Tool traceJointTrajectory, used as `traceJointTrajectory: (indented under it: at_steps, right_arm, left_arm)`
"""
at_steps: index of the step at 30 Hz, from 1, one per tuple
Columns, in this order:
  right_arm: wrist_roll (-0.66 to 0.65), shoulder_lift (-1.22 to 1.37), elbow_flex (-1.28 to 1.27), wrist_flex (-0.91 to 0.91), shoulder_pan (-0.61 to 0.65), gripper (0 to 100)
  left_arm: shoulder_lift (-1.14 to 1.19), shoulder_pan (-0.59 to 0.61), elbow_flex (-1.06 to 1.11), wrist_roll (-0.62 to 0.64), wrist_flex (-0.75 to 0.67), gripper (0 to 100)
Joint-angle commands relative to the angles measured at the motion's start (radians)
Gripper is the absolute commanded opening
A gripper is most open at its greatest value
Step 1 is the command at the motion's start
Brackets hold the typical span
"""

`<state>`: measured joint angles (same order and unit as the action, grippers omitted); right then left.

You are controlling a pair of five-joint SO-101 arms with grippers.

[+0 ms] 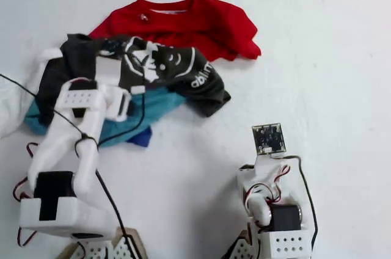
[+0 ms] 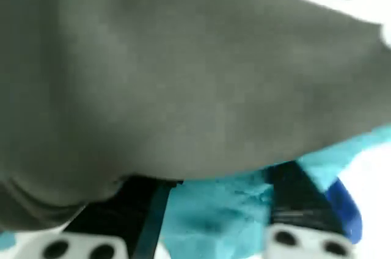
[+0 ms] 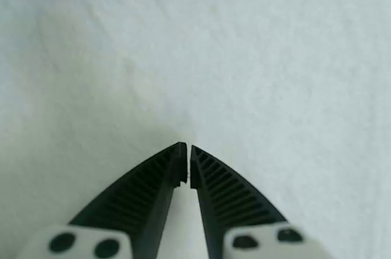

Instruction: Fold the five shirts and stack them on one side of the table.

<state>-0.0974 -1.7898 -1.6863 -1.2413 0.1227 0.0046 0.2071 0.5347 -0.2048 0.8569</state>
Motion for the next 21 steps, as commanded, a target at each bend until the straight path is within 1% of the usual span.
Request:
traceJointTrajectory:
  at_steps: [1,3,6,12,13,14,17,19,21]
  right_arm:
    - [0.006,-0.008,-0.006,-0.007,-0.005,2.0]
    - [0.003,-0.008,-0.006,-0.004,-0.005,2.0]
    - [-0.002,-0.008,-0.006,0.016,-0.005,2.1]
    - [-0.005,-0.010,-0.006,0.208,-0.012,2.2]
    - [-0.028,-0.010,-0.006,0.228,-0.010,2.2]
    - [-0.080,-0.010,-0.006,0.242,-0.005,2.2]
    - [-0.285,-0.010,-0.002,0.280,-0.004,2.2]
    - [-0.311,-0.010,0.008,0.306,-0.007,2.2]
    - [-0.311,-0.010,0.031,0.312,-0.007,2.2]
  left_arm:
    - [-0.020,0.081,-0.001,-0.008,0.031,5]
    - [-0.046,0.117,-0.001,-0.012,0.051,2]
    - [-0.114,0.186,-0.001,-0.017,0.091,2]
    - [-0.361,0.394,-0.001,-0.014,0.175,2]
    - [-0.413,0.437,-0.001,-0.012,0.187,2]
    - [-0.466,0.477,-0.001,-0.012,0.196,2]
    - [-0.634,0.605,-0.001,-0.017,0.206,2]
    - [-0.736,0.687,-0.001,-0.020,0.198,2]
    - [-0.819,0.750,0.004,-0.071,0.198,2]
